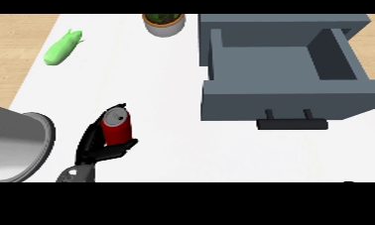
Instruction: Pick up the can, place it into the drawer and close the drawer
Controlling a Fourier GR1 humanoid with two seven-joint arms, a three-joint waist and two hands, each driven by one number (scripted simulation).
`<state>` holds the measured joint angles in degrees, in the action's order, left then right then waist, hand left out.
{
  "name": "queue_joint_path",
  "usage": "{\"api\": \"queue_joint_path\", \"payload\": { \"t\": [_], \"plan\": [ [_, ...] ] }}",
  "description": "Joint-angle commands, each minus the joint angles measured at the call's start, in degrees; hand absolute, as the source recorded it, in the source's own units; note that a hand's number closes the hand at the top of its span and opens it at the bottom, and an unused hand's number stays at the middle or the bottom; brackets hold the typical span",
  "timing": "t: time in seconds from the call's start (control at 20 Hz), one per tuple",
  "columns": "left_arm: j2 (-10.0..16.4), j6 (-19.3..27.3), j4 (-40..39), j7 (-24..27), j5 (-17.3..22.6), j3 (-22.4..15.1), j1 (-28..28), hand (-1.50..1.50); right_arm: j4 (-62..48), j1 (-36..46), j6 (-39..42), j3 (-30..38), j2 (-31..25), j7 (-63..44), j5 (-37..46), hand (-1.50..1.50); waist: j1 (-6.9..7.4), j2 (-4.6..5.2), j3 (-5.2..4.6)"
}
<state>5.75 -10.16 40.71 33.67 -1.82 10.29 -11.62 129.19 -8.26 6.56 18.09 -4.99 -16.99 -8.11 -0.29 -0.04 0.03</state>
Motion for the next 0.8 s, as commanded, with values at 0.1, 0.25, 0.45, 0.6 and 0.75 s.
{"api": "queue_joint_path", "payload": {
  "t": [0.1,0.25,0.45,0.6,0.75],
  "plan": [
    [-0.79,-3.53,2.24,-2.54,1.81,-1.58,-1.16,1.5,-4.65,2.59,0.03,-0.7,-0.25,1.59,2.79,-1.5,0.22,0.03,-0.03],
    [-0.04,-5.74,1.22,0.01,2.28,-1.78,-0.04,1.5,-4.6,0.75,1.44,0.97,-0.26,4.66,1.63,-1.5,0.12,0.02,-0.03],
    [-1.03,-6.0,4.21,-2.73,3.26,-2.23,-3.52,1.5,3.4,0.19,-0.95,-1.1,0.87,-2.02,2.05,-1.5,0.08,-0.07,-0.03],
    [-5.55,3.6,-2.13,-0.77,2.84,-0.77,-9.31,1.5,1.1,-0.1,0.1,-0.59,0.95,1.44,2.28,-1.5,-0.25,0.04,-0.05],
    [-5.63,9.62,-7.68,-2.88,6.8,3.64,-17.33,1.5,2.37,1.06,-0.65,-1.84,0.93,-1.0,2.64,-1.5,-0.93,0.2,-0.1]
  ]
}}
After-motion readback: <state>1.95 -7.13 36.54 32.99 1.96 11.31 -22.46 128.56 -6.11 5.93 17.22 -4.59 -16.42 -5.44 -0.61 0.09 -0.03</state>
